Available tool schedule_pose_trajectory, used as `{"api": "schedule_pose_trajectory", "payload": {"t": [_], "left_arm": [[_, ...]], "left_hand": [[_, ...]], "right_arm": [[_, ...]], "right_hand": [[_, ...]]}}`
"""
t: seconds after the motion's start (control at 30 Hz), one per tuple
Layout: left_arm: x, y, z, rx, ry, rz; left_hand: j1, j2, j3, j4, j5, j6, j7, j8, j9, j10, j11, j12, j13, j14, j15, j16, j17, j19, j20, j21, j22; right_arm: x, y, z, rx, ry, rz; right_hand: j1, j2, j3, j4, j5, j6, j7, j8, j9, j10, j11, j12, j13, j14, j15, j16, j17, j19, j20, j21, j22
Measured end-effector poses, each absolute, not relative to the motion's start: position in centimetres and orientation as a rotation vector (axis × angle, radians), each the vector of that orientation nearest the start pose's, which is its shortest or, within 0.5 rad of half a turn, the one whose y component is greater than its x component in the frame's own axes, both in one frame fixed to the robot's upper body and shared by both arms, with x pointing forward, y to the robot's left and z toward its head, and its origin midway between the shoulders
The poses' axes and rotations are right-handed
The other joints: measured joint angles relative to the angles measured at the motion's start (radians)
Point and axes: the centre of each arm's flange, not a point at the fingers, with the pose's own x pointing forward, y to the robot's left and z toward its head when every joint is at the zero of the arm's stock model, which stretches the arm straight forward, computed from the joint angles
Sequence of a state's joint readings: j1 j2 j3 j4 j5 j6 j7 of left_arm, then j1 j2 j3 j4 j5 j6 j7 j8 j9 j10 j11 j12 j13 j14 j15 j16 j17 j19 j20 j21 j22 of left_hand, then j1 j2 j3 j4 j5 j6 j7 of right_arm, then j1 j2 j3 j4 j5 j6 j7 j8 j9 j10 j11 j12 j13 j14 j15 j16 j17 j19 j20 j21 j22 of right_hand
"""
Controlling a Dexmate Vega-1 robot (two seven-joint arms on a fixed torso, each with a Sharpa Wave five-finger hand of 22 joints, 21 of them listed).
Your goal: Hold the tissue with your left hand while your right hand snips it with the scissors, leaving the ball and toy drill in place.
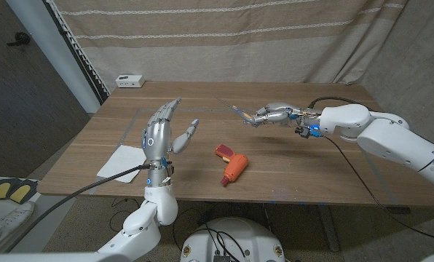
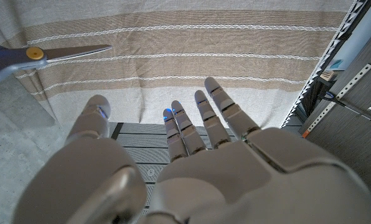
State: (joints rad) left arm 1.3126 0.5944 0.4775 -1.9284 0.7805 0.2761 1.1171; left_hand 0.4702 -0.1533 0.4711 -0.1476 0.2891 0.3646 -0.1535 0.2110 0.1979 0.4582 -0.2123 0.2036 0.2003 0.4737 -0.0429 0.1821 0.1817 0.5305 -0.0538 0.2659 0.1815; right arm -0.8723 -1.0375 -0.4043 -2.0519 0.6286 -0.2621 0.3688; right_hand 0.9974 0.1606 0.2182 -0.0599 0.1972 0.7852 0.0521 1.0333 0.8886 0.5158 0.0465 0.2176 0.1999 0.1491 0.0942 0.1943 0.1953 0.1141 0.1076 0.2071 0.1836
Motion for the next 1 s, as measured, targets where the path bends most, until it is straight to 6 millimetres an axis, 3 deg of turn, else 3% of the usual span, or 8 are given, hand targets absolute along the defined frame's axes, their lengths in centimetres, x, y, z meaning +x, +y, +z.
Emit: {"api": "schedule_pose_trajectory", "payload": {"t": [0.33, 0.4, 0.67, 0.8, 1.0], "left_arm": [[45.5, 20.9, -9.6, 0.946, -1.108, 0.791], [45.5, 20.8, -9.6, 0.947, -1.113, 0.79], [45.5, 20.2, -9.1, 0.918, -1.113, 0.822], [45.3, 20.0, -9.1, 0.901, -1.108, 0.826], [45.0, 19.8, -9.2, 0.886, -1.1, 0.827]], "left_hand": [[0.0, 0.0, -0.003, 0.003, 0.0, 0.032, 0.018, 0.004, 0.0, 0.0, 0.0, 0.0, 0.0, 0.0, 0.0, 0.0, 0.0, 0.0, 0.0, -0.004, 0.003], [0.0, 0.0, -0.003, 0.003, 0.0, 0.032, 0.018, 0.004, 0.0, 0.0, 0.0, 0.0, 0.0, 0.0, 0.0, 0.0, 0.0, -0.006, 0.005, -0.004, 0.003], [0.005, 0.005, -0.007, -0.001, 0.002, 0.015, 0.012, 0.0, 0.0, -0.008, 0.003, 0.0, 0.0, -0.004, -0.004, 0.0, -0.005, -0.017, 0.005, -0.018, 0.003], [0.007, 0.007, -0.007, -0.001, 0.007, -0.043, 0.025, -0.019, 0.0, -0.017, 0.005, -0.004, 0.0, -0.015, -0.003, 0.0, -0.005, -0.017, 0.005, -0.026, 0.003], [0.007, 0.006, -0.007, -0.001, 0.007, -0.046, 0.027, -0.019, 0.0, -0.022, 0.0, -0.004, 0.0, -0.015, -0.003, 0.0, -0.005, -0.016, 0.005, -0.026, 0.003]], "right_arm": [[51.8, -22.1, 2.5, -0.521, -0.348, 0.816], [52.0, -22.4, 2.3, -0.515, -0.343, 0.81], [52.1, -22.9, 2.2, -0.432, -0.355, 0.837], [52.3, -23.0, 2.1, -0.369, -0.356, 0.864], [52.7, -23.0, 1.8, -0.296, -0.351, 0.887]], "right_hand": [[-0.003, 0.003, 0.008, -0.001, -0.001, -0.007, -0.007, 0.006, -0.007, -0.021, 0.0, -0.009, 0.0, -0.019, 0.006, -0.006, 0.0, -0.005, -0.002, -0.004, 0.0], [-0.008, 0.008, 0.008, -0.001, -0.001, -0.022, 0.0, 0.035, -0.01, -0.021, 0.0, -0.009, 0.0, -0.025, 0.0, -0.006, 0.0, -0.005, -0.002, -0.004, 0.0], [-0.01, 0.007, 0.019, -0.003, -0.004, -0.022, 0.0, 0.037, -0.01, -0.021, 0.0, -0.009, 0.0, -0.025, 0.0, -0.006, 0.0, -0.005, -0.002, -0.004, 0.0], [-0.012, 0.004, 0.019, -0.004, -0.005, -0.022, 0.0, 0.039, -0.011, -0.021, 0.0, -0.009, 0.0, -0.025, 0.0, -0.006, 0.0, -0.005, -0.002, -0.004, 0.0], [-0.014, 0.002, 0.023, -0.007, -0.005, -0.022, 0.0, 0.041, -0.015, -0.021, 0.0, -0.009, 0.0, -0.025, 0.0, -0.006, 0.0, -0.003, -0.005, -0.003, 0.0]]}}
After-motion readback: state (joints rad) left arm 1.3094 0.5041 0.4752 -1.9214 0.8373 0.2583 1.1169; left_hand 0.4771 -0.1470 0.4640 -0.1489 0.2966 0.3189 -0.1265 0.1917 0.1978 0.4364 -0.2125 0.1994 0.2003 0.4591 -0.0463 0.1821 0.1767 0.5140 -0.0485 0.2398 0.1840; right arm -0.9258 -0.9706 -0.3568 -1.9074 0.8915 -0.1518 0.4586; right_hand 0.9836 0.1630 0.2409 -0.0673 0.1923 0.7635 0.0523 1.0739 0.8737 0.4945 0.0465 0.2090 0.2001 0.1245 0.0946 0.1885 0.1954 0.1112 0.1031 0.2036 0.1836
